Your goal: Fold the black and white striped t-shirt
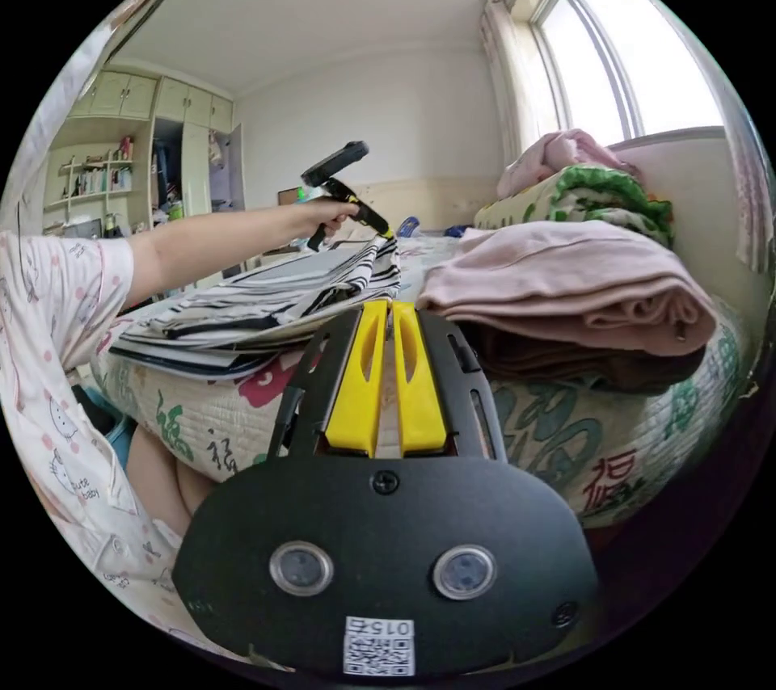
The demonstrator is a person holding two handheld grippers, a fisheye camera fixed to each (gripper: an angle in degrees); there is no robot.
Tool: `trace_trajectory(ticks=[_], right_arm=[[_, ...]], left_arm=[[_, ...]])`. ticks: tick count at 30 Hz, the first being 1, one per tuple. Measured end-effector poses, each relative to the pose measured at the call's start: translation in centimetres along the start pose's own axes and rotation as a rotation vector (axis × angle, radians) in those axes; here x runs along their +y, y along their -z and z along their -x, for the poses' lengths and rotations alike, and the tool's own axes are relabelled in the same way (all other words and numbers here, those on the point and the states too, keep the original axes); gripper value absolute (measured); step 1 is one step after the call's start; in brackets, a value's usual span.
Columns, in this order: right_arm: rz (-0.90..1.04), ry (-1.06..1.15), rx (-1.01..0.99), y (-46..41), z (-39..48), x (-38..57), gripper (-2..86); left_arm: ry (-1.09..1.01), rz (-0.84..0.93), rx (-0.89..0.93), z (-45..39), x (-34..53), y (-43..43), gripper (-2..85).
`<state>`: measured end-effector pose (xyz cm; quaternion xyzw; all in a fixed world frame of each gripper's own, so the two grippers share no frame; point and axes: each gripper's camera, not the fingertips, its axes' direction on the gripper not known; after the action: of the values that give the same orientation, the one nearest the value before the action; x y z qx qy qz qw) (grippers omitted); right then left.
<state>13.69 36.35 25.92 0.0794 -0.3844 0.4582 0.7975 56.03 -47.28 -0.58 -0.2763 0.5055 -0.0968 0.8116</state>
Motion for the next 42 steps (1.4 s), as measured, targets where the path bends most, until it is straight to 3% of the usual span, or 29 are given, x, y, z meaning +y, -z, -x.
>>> trace_trajectory(ticks=[5,10,15,20,22,27,30,32,37,42], right_arm=[[-0.157,0.036,-0.051,5.5,0.5,-0.4,0.1],[-0.233,0.163,-0.353,8.8,5.9,-0.3,0.1],[-0.168,0.266,-0.606,5.4,13.8,2.7,0.1],[-0.031,0.358,-0.748,-0.6,22.6,8.1,0.2],[0.047,0.393,-0.775,-3.7,26.4,10.9,0.2],[0.154,0.459,-0.795,-8.3,30.8,15.5,0.2],[0.178,0.493,-0.770,-10.0,31.3,17.8,0.2],[0.194,0.490,-0.770,-11.1,31.2,18.8,0.3],[0.203,0.474,-0.763,-13.7,30.8,21.1,0.3],[0.205,0.470,-0.766,-15.0,29.1,22.8,0.3]], left_arm=[[0.131,-0.185,0.075,4.8,0.7,9.3,0.5],[0.351,-0.387,0.226,17.7,7.5,20.6,0.2],[0.502,-0.455,0.347,31.3,17.7,28.5,-0.1],[0.567,-0.367,0.263,41.7,27.8,31.8,-0.3],[0.585,-0.297,0.151,45.4,31.7,31.9,-0.4],[0.622,-0.138,0.171,51.3,35.6,29.6,-0.4],[0.689,-0.142,0.025,53.9,37.1,31.5,-0.4],[0.697,-0.160,0.050,55.4,37.7,32.7,0.0],[0.609,-0.084,0.470,56.0,35.3,30.7,8.8],[0.547,0.027,0.363,54.2,32.7,30.8,7.3]])
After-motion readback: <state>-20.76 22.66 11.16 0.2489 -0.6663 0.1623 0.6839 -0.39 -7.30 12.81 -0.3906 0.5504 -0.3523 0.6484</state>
